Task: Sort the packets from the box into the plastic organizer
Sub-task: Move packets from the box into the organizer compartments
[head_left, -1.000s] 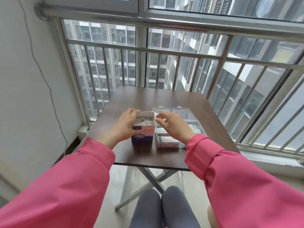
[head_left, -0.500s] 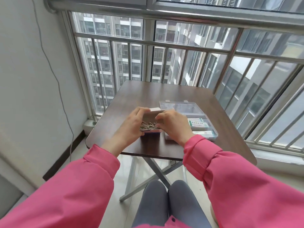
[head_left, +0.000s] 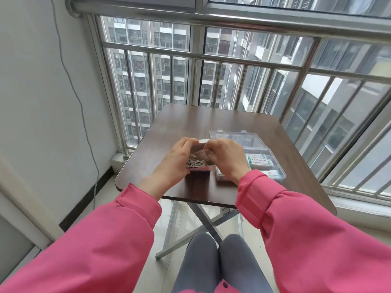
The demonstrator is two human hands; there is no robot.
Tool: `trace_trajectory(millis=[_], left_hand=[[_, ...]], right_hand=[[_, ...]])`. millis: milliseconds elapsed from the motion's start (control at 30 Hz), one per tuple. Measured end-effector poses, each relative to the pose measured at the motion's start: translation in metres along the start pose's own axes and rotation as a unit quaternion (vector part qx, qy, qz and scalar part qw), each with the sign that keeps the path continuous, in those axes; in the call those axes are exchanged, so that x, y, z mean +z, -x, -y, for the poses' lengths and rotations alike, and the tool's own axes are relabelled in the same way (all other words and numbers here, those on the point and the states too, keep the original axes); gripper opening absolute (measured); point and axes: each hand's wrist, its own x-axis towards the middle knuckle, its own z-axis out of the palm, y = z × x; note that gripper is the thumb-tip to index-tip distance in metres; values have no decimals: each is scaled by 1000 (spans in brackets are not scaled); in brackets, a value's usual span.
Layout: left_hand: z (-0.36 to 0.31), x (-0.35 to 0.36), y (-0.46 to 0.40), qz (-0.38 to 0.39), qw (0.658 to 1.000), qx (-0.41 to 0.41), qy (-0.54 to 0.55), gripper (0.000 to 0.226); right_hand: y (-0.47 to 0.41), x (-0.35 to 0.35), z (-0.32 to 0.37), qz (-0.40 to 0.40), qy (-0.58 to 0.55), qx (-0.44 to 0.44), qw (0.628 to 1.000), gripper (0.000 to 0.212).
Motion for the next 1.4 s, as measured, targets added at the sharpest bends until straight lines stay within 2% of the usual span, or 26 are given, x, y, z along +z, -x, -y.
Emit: trace_trajectory(millis=[100, 200, 367, 433, 467, 567, 633, 700, 767, 833, 933, 1033, 1100, 1167, 1233, 1400], left_hand=[[2, -2, -5, 2, 1000, -13, 28, 77], [2, -8, -13, 15, 999, -36, 36, 74], [-1, -9, -30, 84, 992, -59, -70, 85], [-9, -9, -35, 81, 991, -56, -91, 92], [-17, -10, -37, 59, 995, -45, -65, 90], [-45, -13, -44, -7, 994, -32, 104, 75], [-59, -15, -50, 17, 985, -58, 165, 65], [-71, -16, -52, 71, 973, -85, 203, 45], [-81, -13, -52, 124, 933, -100, 324, 27], [-87, -7, -54, 144, 899, -106, 400, 23], [-96, 3, -58, 124, 872, -118, 458, 18], [-104, 14, -62, 79, 854, -137, 496, 21], [-106, 21, -64, 53, 863, -144, 481, 23], [-107, 27, -66, 29, 871, -150, 468, 25], [-108, 33, -69, 12, 860, -168, 481, 21], [-110, 44, -75, 25, 848, -186, 495, 12]], right_hand=[[-3, -11, -8, -58, -85, 34, 994, 15], [-9, -22, -19, -78, -154, 81, 982, 12], [-15, -29, -36, -74, -188, 114, 973, 11], [-16, -35, -40, -83, -241, 125, 959, 9], [-15, -39, -42, -81, -286, 130, 946, 8], [-7, -48, -49, -43, -416, 116, 901, 7], [-3, -51, -56, -36, -454, 89, 886, 8], [0, -54, -65, -45, -476, 72, 875, 11], [5, -56, -73, -52, -486, 69, 870, 16], [10, -57, -81, -61, -511, 84, 853, 20], [14, -59, -91, -70, -571, 136, 807, 16], [17, -62, -99, -36, -608, 180, 772, 9], [18, -62, -105, -26, -603, 196, 773, 9], [18, -61, -111, -20, -575, 207, 791, 9], [18, -57, -117, -18, -563, 215, 798, 9], [15, -51, -126, -22, -603, 217, 767, 12]])
